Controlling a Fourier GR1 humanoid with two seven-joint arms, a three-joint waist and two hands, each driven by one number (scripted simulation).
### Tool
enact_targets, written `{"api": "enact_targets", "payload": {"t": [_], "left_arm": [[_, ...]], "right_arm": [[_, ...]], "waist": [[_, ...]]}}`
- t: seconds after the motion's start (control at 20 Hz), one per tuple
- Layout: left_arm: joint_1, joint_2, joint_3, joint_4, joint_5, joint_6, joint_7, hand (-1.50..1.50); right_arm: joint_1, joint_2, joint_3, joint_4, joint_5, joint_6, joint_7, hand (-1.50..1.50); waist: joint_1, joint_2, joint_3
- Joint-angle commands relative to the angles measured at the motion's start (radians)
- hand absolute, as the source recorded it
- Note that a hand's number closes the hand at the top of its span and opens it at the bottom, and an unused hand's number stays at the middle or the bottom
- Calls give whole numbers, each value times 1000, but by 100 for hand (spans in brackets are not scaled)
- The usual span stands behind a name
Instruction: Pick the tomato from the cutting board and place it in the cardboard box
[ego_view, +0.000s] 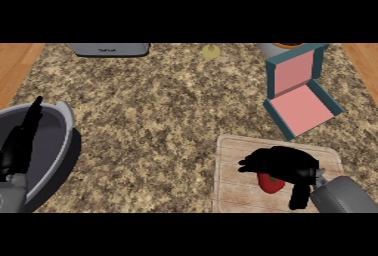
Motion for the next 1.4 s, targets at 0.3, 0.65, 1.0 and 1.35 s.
{"api": "enact_targets", "payload": {"t": [0.3,0.65,1.0,1.35], "left_arm": [[64,9,25,-84,-7,-32,15,0],[43,-17,34,-23,-10,-7,-15,0],[75,13,75,-21,15,-21,-40,0],[16,-9,38,-14,-20,-12,-5,0]], "right_arm": [[27,71,-73,-13,73,-230,-37,150],[30,40,-317,113,28,-389,48,150],[65,-183,-773,280,-87,-499,265,150],[72,-264,-944,227,-237,-587,95,150]], "waist": [[1,-1,0],[-23,0,1],[-50,-1,2],[-21,-3,0]]}}
